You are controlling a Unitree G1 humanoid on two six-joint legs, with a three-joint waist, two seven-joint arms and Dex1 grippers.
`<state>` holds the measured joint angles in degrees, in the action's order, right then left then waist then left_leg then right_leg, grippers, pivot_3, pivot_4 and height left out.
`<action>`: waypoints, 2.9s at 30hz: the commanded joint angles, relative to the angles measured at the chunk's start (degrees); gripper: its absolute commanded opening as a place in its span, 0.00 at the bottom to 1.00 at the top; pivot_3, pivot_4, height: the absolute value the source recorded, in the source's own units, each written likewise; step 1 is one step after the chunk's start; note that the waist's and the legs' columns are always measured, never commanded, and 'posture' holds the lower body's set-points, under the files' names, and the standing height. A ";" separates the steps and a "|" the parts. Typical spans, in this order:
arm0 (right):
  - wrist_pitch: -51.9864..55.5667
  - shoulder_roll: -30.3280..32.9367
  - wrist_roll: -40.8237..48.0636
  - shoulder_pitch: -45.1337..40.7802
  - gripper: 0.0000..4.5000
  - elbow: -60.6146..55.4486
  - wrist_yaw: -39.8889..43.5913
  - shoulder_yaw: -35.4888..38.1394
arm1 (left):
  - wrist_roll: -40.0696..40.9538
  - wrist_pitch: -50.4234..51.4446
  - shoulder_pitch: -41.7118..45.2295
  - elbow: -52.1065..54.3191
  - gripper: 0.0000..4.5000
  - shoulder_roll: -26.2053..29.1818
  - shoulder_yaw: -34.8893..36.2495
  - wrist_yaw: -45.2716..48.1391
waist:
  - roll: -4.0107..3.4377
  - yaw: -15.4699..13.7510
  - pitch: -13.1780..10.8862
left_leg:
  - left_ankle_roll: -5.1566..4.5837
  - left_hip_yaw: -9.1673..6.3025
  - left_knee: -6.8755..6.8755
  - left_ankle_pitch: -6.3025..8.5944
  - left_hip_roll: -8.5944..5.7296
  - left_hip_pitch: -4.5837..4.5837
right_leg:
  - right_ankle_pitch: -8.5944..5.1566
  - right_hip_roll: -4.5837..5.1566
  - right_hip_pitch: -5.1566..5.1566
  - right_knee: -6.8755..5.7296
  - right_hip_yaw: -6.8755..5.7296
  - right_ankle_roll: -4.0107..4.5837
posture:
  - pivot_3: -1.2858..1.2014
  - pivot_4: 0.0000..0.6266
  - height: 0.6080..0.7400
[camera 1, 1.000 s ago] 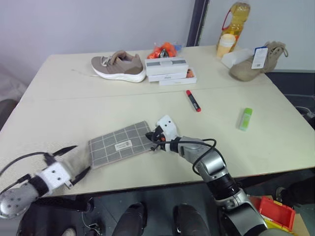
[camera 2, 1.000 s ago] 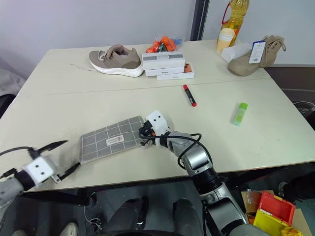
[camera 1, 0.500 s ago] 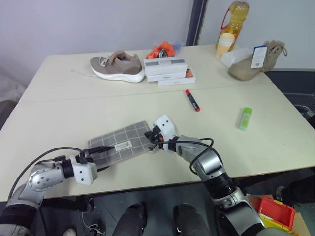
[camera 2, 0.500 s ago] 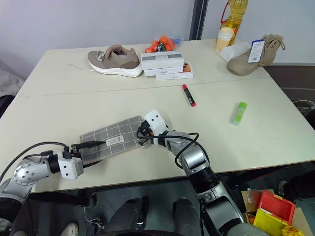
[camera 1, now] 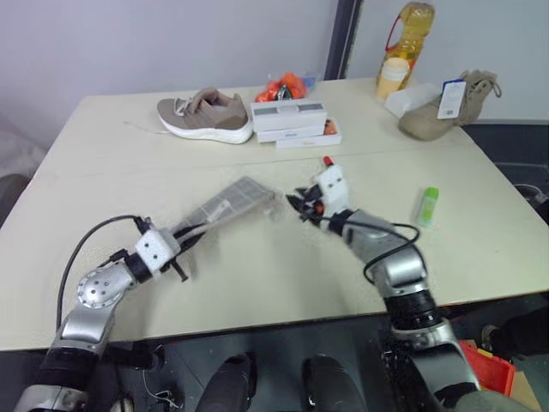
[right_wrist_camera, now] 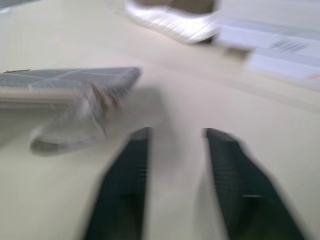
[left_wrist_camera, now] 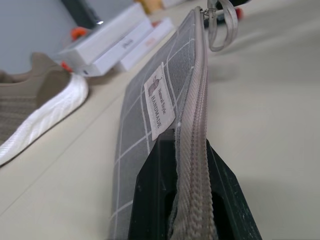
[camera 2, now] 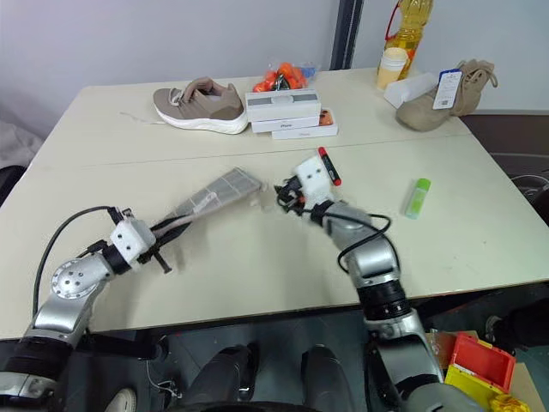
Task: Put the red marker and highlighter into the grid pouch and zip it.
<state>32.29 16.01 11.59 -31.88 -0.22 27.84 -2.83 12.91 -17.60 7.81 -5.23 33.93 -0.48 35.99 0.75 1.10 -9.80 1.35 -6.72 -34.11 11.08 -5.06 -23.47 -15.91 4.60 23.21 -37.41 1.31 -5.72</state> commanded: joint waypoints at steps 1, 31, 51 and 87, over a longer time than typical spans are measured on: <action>2.27 2.19 3.24 -1.37 0.86 -4.14 2.20 2.77 | -1.45 3.16 1.15 4.04 0.00 -3.15 0.79 -4.24 | 0.00 -0.06 0.00 | 0.00 0.01 0.00 0.00 0.00 0.00 | 0.00 0.00 0.00 0.00 0.01 0.00 | 0.52 0.24 1.00; 6.99 -3.90 5.08 -2.90 0.00 -5.73 -1.03 -1.76 | -6.29 3.14 2.73 3.80 0.00 -10.99 -1.23 -3.59 | 0.00 -0.29 0.00 | 0.01 0.02 -0.01 0.00 -0.02 -0.02 | 0.00 0.03 0.00 0.01 0.02 0.01 | 0.52 0.24 1.00; 8.86 -4.48 4.06 -3.54 0.00 -16.98 8.42 -21.51 | -8.89 7.03 6.89 3.15 0.00 -17.10 -3.54 -7.30 | 0.02 -0.32 0.01 | 0.01 0.00 -0.05 -0.01 -0.03 -0.02 | 0.00 0.01 -0.02 0.01 -0.01 0.00 | 0.52 0.24 1.00; -11.74 2.75 -5.05 -14.04 0.09 32.05 -9.18 5.15 | -17.40 13.70 5.52 4.21 0.00 -14.81 -1.93 -16.59 | 0.03 -0.11 0.01 | 0.03 0.12 -0.02 -0.03 -0.03 -0.02 | 0.01 -0.07 0.02 -0.05 0.06 0.00 | 0.52 0.24 1.00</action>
<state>22.06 18.32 6.92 -45.29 36.44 17.71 2.52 -5.47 -3.84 13.31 -3.16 19.02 -3.53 19.75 0.77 0.99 -9.79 1.38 -6.60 -34.13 11.05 -5.09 -23.49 -15.90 4.54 23.24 -37.46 1.37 -5.72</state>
